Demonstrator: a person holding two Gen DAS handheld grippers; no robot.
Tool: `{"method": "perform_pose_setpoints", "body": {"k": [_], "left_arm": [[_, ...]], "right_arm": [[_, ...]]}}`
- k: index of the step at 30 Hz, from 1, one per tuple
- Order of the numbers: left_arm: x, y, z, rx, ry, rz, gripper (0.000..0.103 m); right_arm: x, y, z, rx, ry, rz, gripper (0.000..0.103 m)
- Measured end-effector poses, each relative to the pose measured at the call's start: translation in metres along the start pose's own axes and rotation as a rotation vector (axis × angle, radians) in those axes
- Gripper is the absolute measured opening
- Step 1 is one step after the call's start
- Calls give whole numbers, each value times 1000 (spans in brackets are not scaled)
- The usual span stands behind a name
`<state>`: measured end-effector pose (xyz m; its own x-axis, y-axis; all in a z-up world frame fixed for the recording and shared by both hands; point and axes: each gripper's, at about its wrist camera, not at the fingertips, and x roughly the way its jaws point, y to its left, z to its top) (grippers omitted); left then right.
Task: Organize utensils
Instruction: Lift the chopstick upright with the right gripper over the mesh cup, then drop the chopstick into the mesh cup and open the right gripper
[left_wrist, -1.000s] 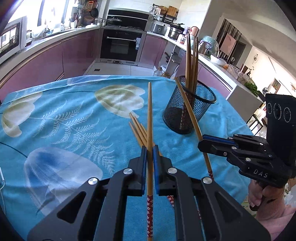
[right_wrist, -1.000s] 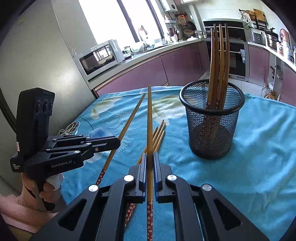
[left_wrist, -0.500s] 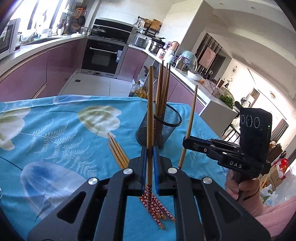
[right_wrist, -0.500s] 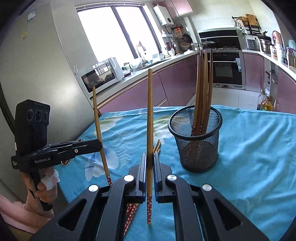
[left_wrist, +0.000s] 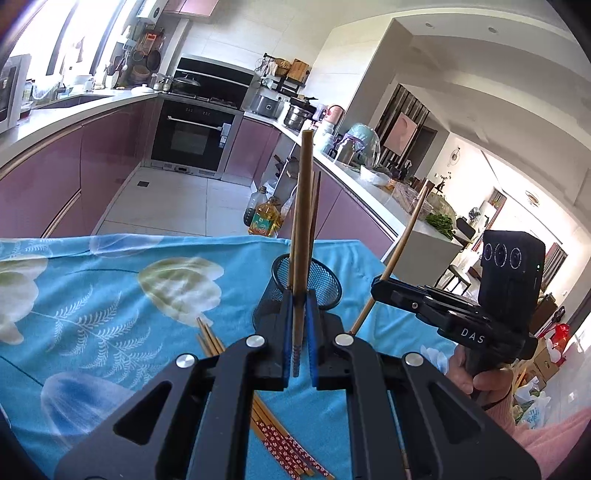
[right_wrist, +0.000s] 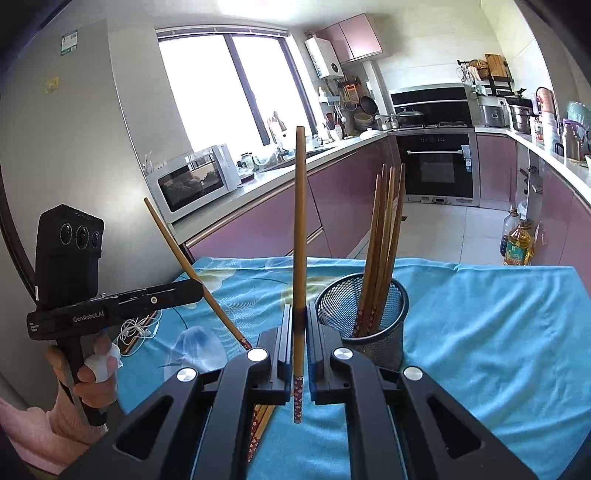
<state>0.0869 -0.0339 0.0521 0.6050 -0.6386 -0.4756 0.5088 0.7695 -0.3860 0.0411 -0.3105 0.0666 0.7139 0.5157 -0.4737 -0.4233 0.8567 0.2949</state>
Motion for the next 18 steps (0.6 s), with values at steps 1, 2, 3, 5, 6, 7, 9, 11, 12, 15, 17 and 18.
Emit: {"method": "perform_pose_setpoints", "body": {"k": [1, 2, 3, 5, 6, 7, 9, 11, 12, 15, 17, 18], "left_arm": [[1, -2, 5, 7, -7, -1, 8], [1, -4, 8, 14, -14, -1, 8], [1, -6, 13, 21, -21, -2, 8], [1, -11, 21, 34, -37, 0, 8], [1, -13, 25, 42, -45, 1, 8], [1, -15, 29, 50, -52, 2, 8], [2, -20, 38, 64, -64, 5, 8], [3, -24, 47, 73, -75, 7, 8], [4, -26, 51, 78, -81, 9, 8], [8, -31, 64, 90, -93, 11, 8], [11, -35, 70, 99, -101, 14, 7], [12, -37, 71, 105, -104, 20, 7]], "right_arm": [[-2, -2, 4, 0, -7, -3, 6], [-3, -3, 7, -2, -13, -8, 6], [-5, -4, 11, -3, -20, -14, 6], [-8, -6, 18, -10, -36, -25, 6], [-9, -7, 22, -13, -45, -31, 6], [-11, -8, 25, -16, -53, -35, 6], [-12, -9, 32, -20, -67, -42, 6], [-12, -9, 39, -26, -80, -48, 6], [-12, -8, 42, -30, -85, -51, 6], [-12, -9, 51, -38, -100, -58, 6], [-11, -10, 57, -47, -108, -66, 6], [-11, -10, 59, -50, -110, -70, 6]]}}
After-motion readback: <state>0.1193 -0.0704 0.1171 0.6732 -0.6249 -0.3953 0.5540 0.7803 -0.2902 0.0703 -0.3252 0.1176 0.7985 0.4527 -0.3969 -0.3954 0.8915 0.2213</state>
